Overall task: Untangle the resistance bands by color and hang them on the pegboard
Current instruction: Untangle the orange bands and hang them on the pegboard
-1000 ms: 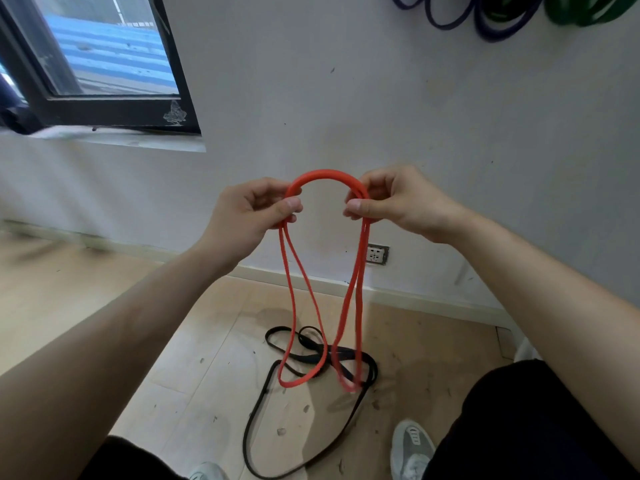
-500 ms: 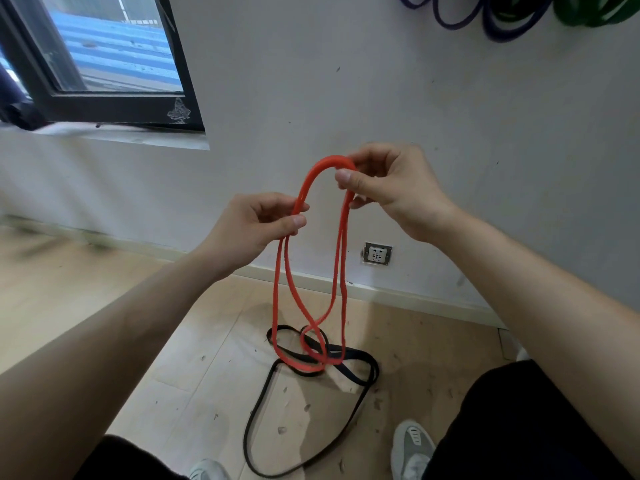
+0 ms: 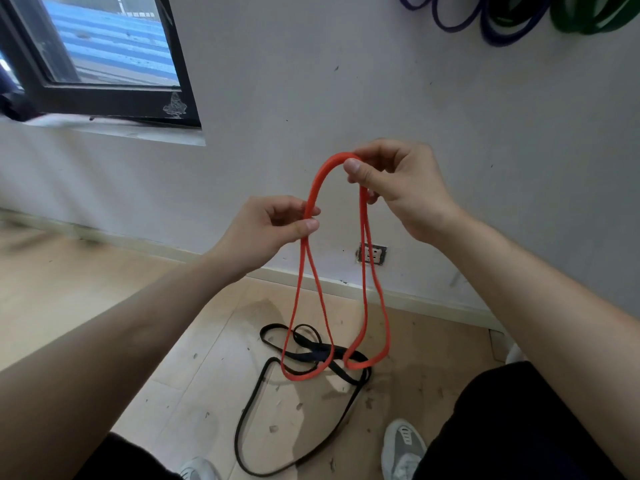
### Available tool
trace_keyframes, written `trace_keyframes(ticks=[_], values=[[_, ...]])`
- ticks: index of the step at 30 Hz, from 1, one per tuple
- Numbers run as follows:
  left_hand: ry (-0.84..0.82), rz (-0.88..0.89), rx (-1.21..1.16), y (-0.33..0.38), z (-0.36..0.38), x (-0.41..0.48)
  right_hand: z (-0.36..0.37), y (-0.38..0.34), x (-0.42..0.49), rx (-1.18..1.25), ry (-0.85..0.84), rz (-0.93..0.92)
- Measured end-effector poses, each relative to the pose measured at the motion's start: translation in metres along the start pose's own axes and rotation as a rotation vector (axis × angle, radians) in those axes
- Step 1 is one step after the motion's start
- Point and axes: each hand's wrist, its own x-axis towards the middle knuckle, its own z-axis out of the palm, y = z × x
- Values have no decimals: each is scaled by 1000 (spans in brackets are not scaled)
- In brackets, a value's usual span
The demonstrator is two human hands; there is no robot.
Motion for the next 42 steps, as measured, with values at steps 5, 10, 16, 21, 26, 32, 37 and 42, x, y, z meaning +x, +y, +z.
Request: trace_keyframes(ticks=[5, 10, 16, 21, 26, 32, 37, 42], values=[[-21, -41, -50, 3, 21, -3, 1, 0, 0, 204, -46, -10], [-102, -134, -54, -6, 39, -3, 3, -4, 2, 341, -49, 9], [-138, -169, -87, -15, 57, -1, -1, -7, 4, 414, -51, 13], [-220, -197, -49, -32, 56, -1, -10, -7, 4, 455, -23, 22], [-322, -272, 63, -56, 51, -7, -30, -1, 12, 588, 108, 57], [-212, -325, 66, -68, 34, -7, -62, 38, 21, 664, 369, 183], [-74, -317, -8, -57, 14, 0, -91, 94, 12, 517, 449, 381], [56, -267, -128, -37, -7, 7, -101, 143, -17, 225, 74, 659]])
